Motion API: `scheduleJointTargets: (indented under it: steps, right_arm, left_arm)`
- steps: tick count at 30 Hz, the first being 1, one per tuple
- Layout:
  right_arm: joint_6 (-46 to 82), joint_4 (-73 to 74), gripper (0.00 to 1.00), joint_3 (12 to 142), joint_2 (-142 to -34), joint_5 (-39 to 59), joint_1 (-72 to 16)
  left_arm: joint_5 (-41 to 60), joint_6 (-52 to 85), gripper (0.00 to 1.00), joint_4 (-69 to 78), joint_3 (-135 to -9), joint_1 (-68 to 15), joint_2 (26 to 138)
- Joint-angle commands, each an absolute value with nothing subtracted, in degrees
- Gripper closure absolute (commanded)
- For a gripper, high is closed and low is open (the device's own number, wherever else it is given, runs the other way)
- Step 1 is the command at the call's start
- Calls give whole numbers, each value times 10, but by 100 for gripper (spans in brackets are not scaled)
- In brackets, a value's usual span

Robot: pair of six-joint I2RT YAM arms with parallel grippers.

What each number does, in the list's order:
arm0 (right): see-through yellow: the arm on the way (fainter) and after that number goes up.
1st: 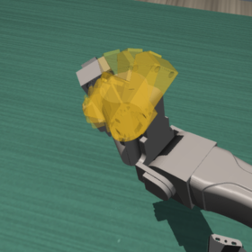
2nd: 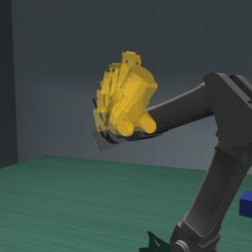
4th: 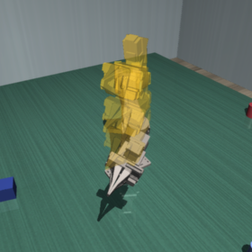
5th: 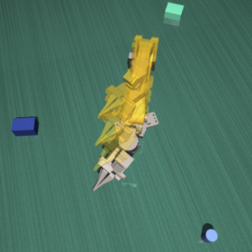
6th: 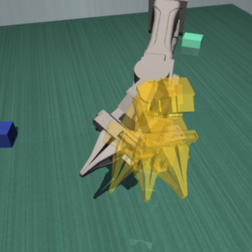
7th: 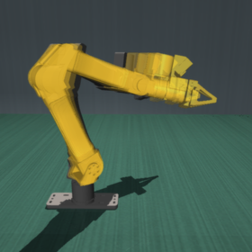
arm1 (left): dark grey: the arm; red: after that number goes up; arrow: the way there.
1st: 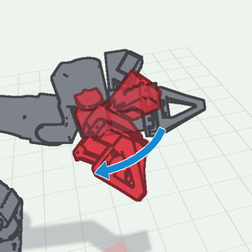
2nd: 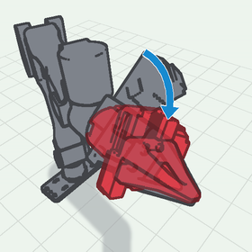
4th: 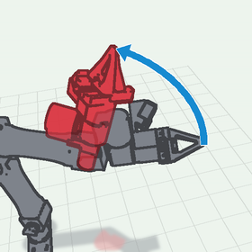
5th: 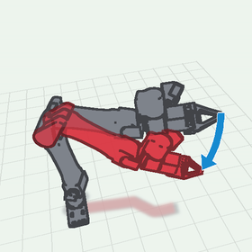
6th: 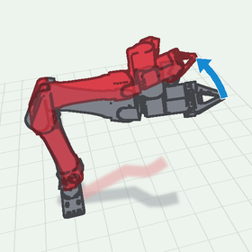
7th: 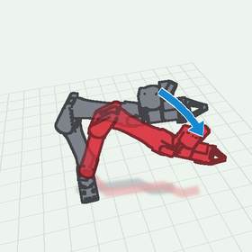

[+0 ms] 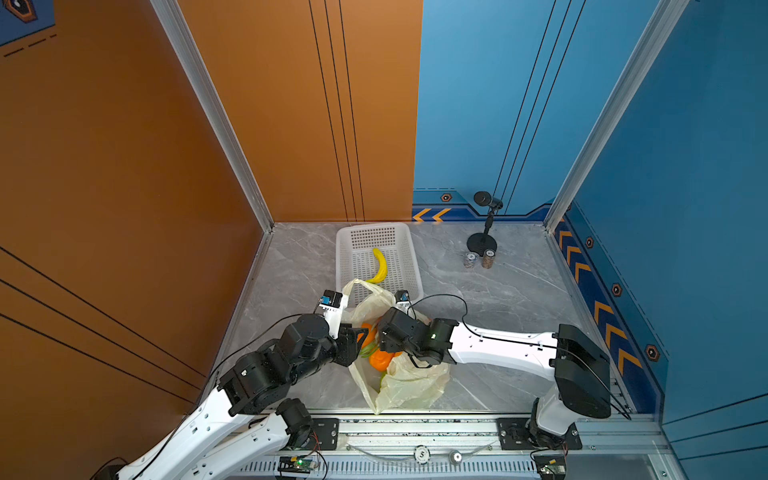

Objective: Untie the knot of the plastic bag and take out the fruit
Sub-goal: 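Hold the rim with the left gripper while the right grasps the dragon fruit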

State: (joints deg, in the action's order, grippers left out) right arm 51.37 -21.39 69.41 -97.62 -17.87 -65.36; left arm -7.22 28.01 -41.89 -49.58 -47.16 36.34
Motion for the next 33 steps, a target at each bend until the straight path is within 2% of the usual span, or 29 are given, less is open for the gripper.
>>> scheduleJointTargets:
  steps: [1, 3, 14, 19, 20, 22, 25, 33]
  right_arm:
    - [526, -203, 6, 732, -1000, -208, -650]
    - [527, -205, 3, 744, -1016, -216, -647]
    - [539, -181, 3, 756, -1073, -216, -621]
    - [538, -162, 5, 761, -1102, -186, -611]
    - [540, -157, 7, 761, -1107, -178, -609]
    - [540, -136, 15, 756, -1114, -157, -604]
    - [542, -124, 29, 751, -1113, -140, -599]
    - [522, -93, 56, 717, -1073, -130, -600]
  left_arm:
    - [-62, 224, 43, -457, -510, -460, 373]
    - [-69, 215, 40, -464, -509, -450, 380]
    - [-9, 195, 29, -461, -499, -367, 399]
    - [-2, 195, 15, -458, -501, -341, 417]
    - [0, 196, 9, -457, -502, -337, 421]
    - [8, 195, 5, -453, -502, -326, 431]
    - [14, 199, 4, -443, -500, -313, 446]
    - [21, 207, 4, -406, -487, -270, 478]
